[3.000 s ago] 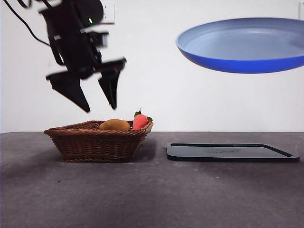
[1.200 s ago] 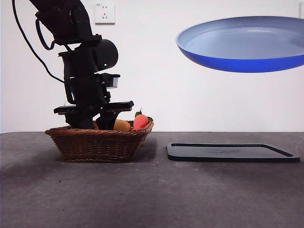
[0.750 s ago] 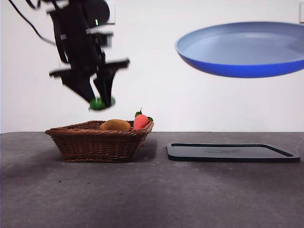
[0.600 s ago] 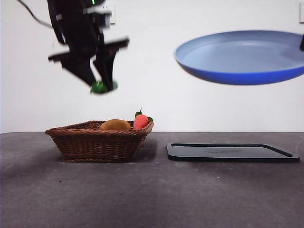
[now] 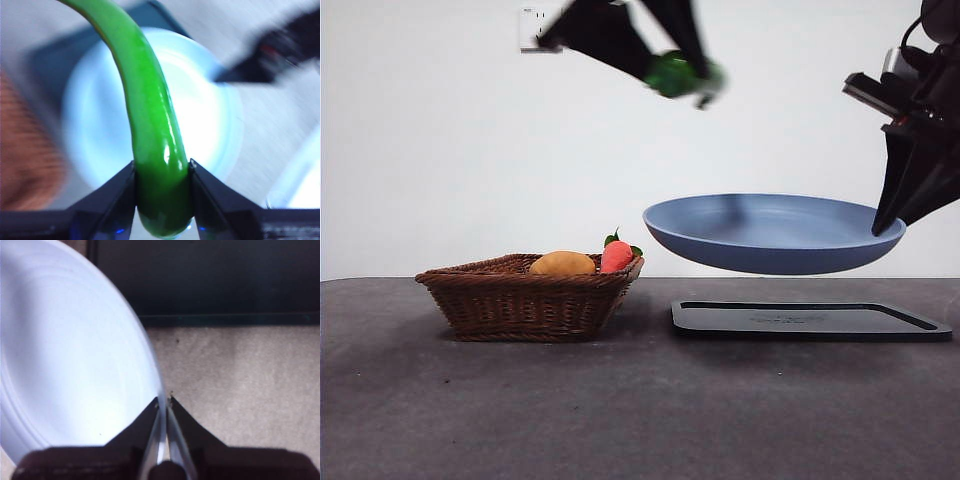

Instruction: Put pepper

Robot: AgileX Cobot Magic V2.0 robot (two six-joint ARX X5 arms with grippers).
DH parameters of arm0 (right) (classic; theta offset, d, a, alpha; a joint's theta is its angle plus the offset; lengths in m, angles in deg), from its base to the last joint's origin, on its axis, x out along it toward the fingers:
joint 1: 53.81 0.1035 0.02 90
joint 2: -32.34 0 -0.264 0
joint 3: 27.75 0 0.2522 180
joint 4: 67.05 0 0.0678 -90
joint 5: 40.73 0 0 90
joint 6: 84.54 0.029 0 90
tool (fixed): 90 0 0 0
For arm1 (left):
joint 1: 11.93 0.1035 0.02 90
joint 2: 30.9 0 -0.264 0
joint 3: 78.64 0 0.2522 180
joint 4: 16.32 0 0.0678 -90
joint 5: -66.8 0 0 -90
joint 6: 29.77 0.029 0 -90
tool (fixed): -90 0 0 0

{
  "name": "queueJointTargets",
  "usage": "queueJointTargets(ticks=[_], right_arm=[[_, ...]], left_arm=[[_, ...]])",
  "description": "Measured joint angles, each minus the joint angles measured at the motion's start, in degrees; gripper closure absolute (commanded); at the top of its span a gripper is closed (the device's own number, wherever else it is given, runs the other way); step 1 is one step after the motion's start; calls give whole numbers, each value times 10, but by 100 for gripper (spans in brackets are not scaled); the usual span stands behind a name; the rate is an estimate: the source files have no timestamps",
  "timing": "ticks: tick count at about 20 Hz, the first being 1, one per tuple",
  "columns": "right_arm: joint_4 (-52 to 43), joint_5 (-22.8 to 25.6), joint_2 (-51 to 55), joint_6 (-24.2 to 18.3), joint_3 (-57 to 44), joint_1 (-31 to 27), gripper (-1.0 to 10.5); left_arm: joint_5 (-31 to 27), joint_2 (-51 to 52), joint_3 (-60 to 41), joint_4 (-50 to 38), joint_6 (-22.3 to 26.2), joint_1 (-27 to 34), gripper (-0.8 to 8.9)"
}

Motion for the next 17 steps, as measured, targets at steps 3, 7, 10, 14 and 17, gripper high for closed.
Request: queueJointTargets(ticks=[3, 7, 10, 14, 17], right_arm=[[1, 0, -2, 4, 0, 0, 941], [8, -16, -2, 6, 0, 0, 941], [8, -28, -2, 9, 0, 0, 941], [16, -25, -2, 12, 0, -1, 941], [18, -25, -2, 12, 0, -1, 941]], left_arm=[[-23, -45, 0, -27, 5, -42, 690], [-45, -112, 0, -61, 18, -59, 690], [-56, -139, 0, -67, 28, -59, 688], [-56, -152, 0, -65, 33, -60, 682], [-56, -153, 0, -65, 35, -61, 598]])
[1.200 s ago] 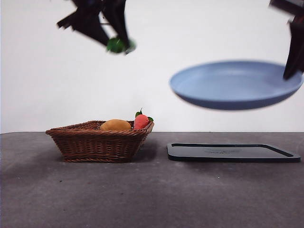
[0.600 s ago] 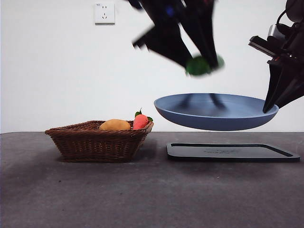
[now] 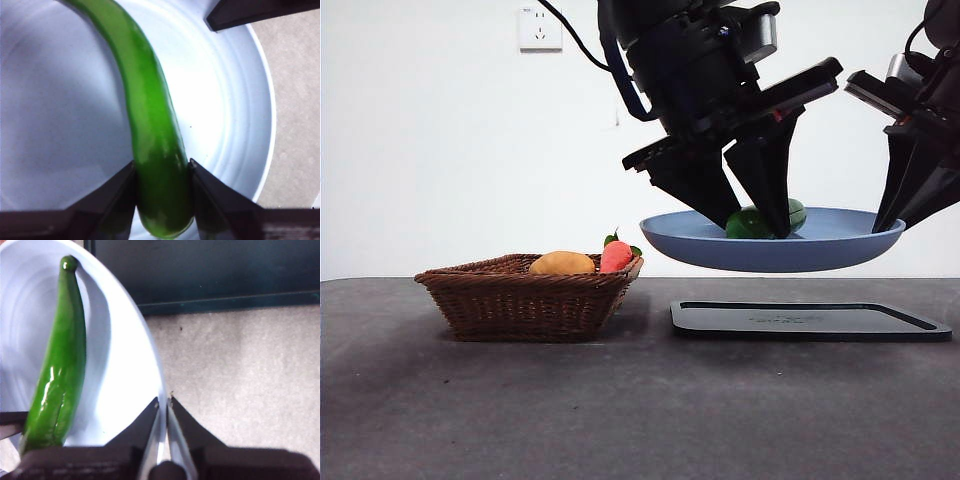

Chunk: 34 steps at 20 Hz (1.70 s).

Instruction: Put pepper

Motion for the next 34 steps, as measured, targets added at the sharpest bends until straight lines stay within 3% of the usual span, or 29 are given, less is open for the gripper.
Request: queueJointTargets(ticks=[11, 22, 28, 34], right_arm=[[24, -3, 0, 0, 0, 0, 941], [17, 27, -6, 9, 1, -15, 942], [6, 28, -91, 9, 73, -80, 942], [-27, 28, -209, 9, 150, -90, 941]], left_arm=[[0, 10, 1, 17, 0, -2, 581], [-2, 96, 62, 120, 24, 1, 581], [-3, 215, 67, 159, 28, 14, 581], [-3, 315, 67, 164, 28, 14, 581]])
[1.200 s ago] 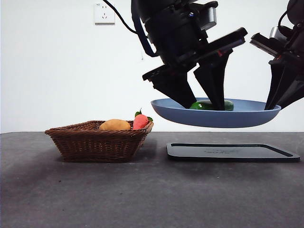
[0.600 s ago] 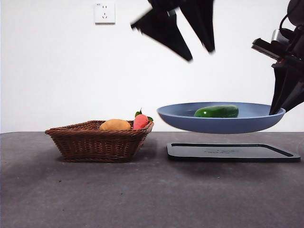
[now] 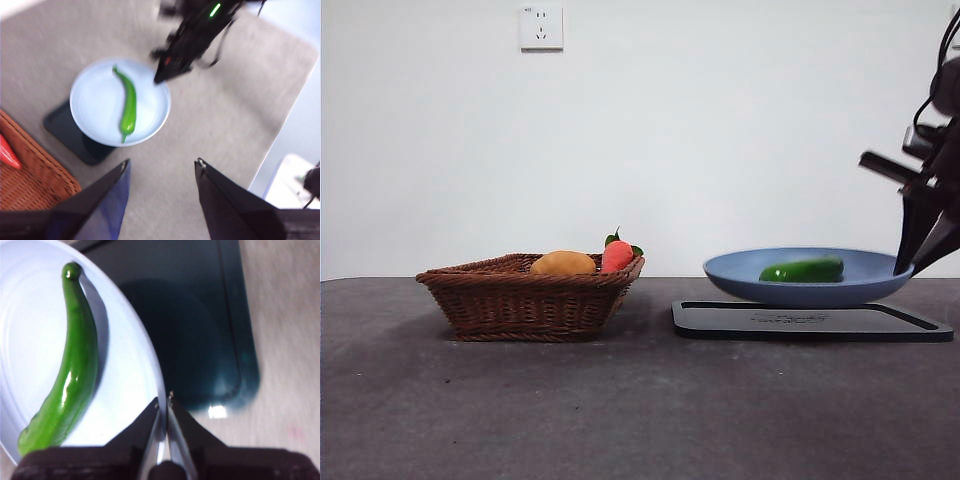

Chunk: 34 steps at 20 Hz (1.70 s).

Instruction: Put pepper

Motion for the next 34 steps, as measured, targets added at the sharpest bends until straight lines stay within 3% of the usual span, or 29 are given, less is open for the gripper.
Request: queueJointTargets(ticks=[6, 15, 20, 24, 34], right_arm=[[-46, -1, -57, 10, 40, 0, 941], [-51, -6, -89, 17, 40, 0, 938], [-53, -6, -89, 17, 40, 0, 791], [-36, -4, -82, 14, 40, -1, 775], [116, 9, 188, -37, 42, 10, 777]], left_arm=[[0, 35, 0, 47, 0, 0, 581], [0, 35, 0, 50, 0, 0, 581], [0, 35, 0, 51, 0, 0, 581], [-30, 35, 0, 58, 0, 0, 581], [-73, 35, 0, 73, 20, 0, 582]])
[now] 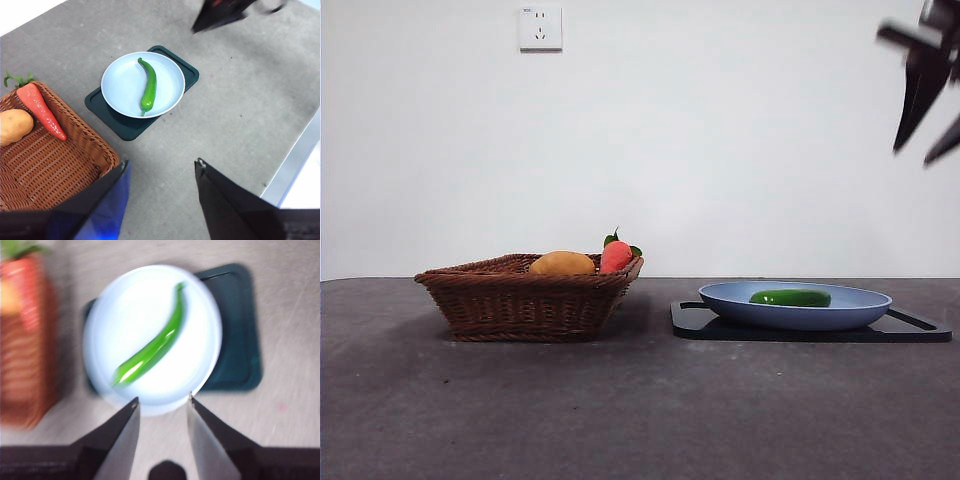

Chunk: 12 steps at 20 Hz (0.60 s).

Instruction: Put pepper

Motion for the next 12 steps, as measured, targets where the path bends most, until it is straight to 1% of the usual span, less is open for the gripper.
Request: queueJointTargets(ticks=[5, 10, 11, 12], right_arm=[[133, 0, 145, -46, 0, 58, 779], [226, 0, 229, -78, 0, 117, 784], [243, 0, 238, -86, 0, 127, 817], [257, 0, 242, -94, 0, 133, 873]], left_arm=[[0, 0, 0, 0, 9, 0, 582], [0, 0, 0, 0, 10, 0, 586], [0, 0, 0, 3, 10, 0, 617], [0, 0, 0, 7, 10, 0, 676]])
